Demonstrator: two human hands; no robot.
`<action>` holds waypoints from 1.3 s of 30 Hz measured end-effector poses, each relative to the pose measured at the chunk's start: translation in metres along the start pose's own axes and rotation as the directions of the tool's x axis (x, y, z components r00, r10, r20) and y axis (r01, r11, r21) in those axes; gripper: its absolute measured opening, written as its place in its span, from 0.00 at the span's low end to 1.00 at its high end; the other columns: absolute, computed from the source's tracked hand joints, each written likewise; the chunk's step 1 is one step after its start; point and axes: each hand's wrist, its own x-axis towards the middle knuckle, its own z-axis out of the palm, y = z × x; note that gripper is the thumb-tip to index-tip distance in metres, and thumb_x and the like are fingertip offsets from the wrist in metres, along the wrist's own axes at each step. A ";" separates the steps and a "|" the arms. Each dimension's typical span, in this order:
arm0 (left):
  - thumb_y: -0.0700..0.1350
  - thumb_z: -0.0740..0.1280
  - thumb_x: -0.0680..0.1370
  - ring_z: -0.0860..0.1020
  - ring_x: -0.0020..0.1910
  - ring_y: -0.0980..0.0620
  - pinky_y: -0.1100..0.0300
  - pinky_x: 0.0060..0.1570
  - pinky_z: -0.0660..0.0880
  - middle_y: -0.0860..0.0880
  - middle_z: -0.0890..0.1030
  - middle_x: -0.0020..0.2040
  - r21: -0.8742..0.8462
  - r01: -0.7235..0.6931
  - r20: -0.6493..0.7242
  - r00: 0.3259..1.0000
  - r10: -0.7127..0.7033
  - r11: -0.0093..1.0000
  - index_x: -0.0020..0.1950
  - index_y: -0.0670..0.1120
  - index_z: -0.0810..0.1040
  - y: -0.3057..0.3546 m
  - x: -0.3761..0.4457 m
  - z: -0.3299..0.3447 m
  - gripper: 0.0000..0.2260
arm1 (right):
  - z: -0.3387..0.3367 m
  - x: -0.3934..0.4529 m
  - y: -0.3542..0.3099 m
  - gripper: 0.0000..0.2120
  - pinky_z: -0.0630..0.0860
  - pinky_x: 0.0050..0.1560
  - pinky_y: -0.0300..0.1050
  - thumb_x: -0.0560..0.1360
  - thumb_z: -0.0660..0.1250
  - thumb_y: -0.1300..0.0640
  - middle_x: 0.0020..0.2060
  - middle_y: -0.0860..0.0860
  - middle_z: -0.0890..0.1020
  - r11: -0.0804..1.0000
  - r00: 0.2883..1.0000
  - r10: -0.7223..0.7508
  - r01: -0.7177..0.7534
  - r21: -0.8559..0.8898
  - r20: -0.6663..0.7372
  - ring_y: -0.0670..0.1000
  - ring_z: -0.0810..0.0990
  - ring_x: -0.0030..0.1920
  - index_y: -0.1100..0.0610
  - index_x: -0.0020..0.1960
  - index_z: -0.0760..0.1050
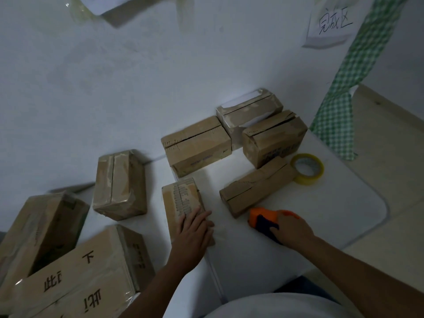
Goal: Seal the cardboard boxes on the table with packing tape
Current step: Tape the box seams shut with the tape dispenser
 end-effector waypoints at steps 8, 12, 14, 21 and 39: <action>0.52 0.52 0.83 0.59 0.77 0.50 0.44 0.73 0.53 0.54 0.71 0.72 -0.007 0.024 0.061 0.998 -0.024 1.000 0.65 0.50 0.77 -0.002 -0.001 0.000 0.18 | 0.012 -0.014 -0.057 0.10 0.71 0.42 0.42 0.81 0.60 0.52 0.50 0.55 0.79 0.780 0.992 -0.121 0.085 0.620 0.016 0.52 0.79 0.48 0.58 0.56 0.73; 0.54 0.49 0.83 0.55 0.78 0.51 0.44 0.76 0.51 0.55 0.69 0.74 -0.005 0.034 0.115 0.993 -0.033 0.999 0.66 0.51 0.76 -0.004 -0.001 -0.004 0.20 | 0.019 -0.012 -0.109 0.19 0.74 0.56 0.44 0.82 0.59 0.51 0.58 0.53 0.76 0.367 0.913 -0.130 -0.317 0.874 0.386 0.51 0.77 0.58 0.55 0.70 0.65; 0.55 0.48 0.83 0.52 0.79 0.53 0.46 0.77 0.47 0.57 0.67 0.75 -0.021 0.046 0.148 0.988 -0.043 0.999 0.67 0.51 0.75 -0.004 0.000 -0.006 0.21 | 0.023 -0.009 -0.117 0.18 0.75 0.57 0.44 0.82 0.60 0.51 0.57 0.54 0.79 0.304 0.900 -0.146 -0.355 0.884 0.412 0.51 0.78 0.57 0.59 0.67 0.70; 0.48 0.58 0.84 0.69 0.69 0.53 0.53 0.71 0.64 0.54 0.72 0.68 -0.345 0.077 0.094 0.994 -0.047 0.935 0.66 0.51 0.71 -0.014 0.009 -0.019 0.11 | 0.031 -0.021 -0.112 0.08 0.75 0.46 0.43 0.79 0.64 0.57 0.39 0.53 0.82 0.212 0.986 0.035 -0.165 0.963 0.162 0.50 0.80 0.43 0.58 0.45 0.79; 0.67 0.53 0.80 0.56 0.79 0.49 0.49 0.77 0.55 0.49 0.62 0.78 0.065 -0.031 0.022 0.999 0.030 0.997 0.76 0.46 0.66 -0.030 -0.013 0.002 0.32 | 0.041 -0.032 -0.111 0.06 0.71 0.38 0.31 0.79 0.65 0.59 0.37 0.53 0.83 0.266 0.988 0.129 0.053 0.963 -0.090 0.38 0.79 0.35 0.58 0.45 0.79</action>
